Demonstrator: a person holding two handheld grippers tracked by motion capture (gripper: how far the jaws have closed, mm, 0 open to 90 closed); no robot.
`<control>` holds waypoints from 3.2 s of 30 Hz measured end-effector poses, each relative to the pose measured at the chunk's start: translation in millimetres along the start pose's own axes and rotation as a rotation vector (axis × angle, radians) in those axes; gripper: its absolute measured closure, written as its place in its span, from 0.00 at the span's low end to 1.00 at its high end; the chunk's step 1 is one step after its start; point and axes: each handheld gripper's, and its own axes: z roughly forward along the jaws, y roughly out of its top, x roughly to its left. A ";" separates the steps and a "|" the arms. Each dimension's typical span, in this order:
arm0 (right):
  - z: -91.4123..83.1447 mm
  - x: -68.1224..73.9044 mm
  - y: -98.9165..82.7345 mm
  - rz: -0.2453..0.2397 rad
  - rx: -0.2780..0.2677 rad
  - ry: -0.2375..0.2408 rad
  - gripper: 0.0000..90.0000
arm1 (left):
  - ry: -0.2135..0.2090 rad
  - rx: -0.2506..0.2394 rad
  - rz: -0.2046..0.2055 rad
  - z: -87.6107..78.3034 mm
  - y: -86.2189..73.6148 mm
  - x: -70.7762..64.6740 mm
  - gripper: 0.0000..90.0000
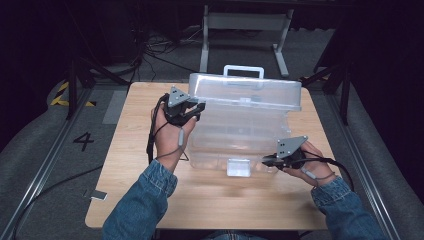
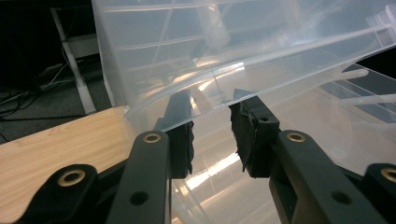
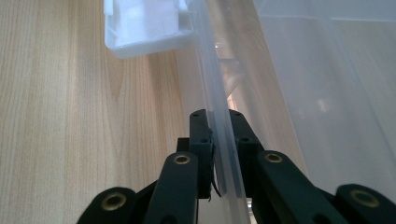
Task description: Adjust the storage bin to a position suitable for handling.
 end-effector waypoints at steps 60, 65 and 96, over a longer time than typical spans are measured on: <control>-5.1 0.9 -8.0 0.017 -0.032 0.011 0.93 | 0.120 -0.089 0.072 14.4 19.0 17.5 0.67; -5.5 1.8 -8.2 0.018 -0.031 0.010 0.93 | 0.157 -0.064 0.075 18.5 20.9 20.9 0.80; -14.6 13.7 -11.5 -0.030 -0.022 0.076 0.94 | 0.151 0.054 -0.086 48.8 57.7 55.2 0.86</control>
